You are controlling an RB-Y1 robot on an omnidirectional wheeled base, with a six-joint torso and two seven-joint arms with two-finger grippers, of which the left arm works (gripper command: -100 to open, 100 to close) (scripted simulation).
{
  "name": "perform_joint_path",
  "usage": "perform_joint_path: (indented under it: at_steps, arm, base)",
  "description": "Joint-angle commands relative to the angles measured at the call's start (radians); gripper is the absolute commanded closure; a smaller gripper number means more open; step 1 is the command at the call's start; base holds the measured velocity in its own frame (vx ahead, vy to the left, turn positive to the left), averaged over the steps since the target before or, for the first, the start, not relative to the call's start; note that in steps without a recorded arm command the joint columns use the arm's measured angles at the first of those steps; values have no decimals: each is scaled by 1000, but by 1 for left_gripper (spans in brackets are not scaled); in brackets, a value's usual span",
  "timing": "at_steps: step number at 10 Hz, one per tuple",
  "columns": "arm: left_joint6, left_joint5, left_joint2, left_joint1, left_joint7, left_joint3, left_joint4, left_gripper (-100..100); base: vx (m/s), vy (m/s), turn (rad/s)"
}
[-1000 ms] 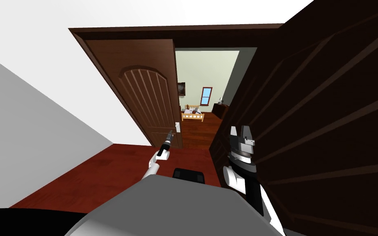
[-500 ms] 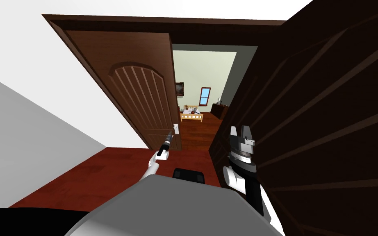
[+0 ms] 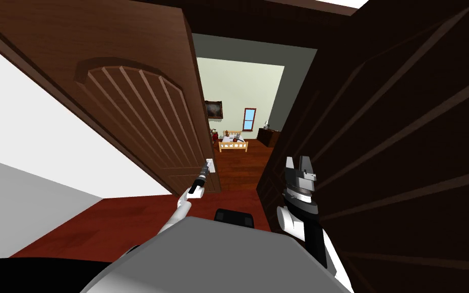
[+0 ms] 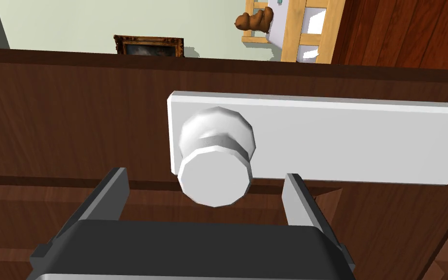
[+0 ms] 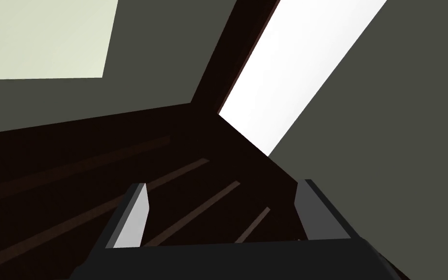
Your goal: Pull the door open
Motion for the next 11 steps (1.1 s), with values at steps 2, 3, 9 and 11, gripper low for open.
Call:
perform_joint_path:
  at_steps: [2, 3, 9, 11]
  arm:
    - [-21, 16, 38, 6, 27, 25, 27, -100]
    - [-7, 12, 27, 10, 20, 20, 8, -100]
    - [-7, 12, 27, 10, 20, 20, 8, 100]
    - [-11, 14, 46, 21, 37, -1, 4, 100]
  base:
    - [190, -28, -103]
    - [86, -8, -11]
    - [-15, 1, -1]
    - [-134, 56, -125]
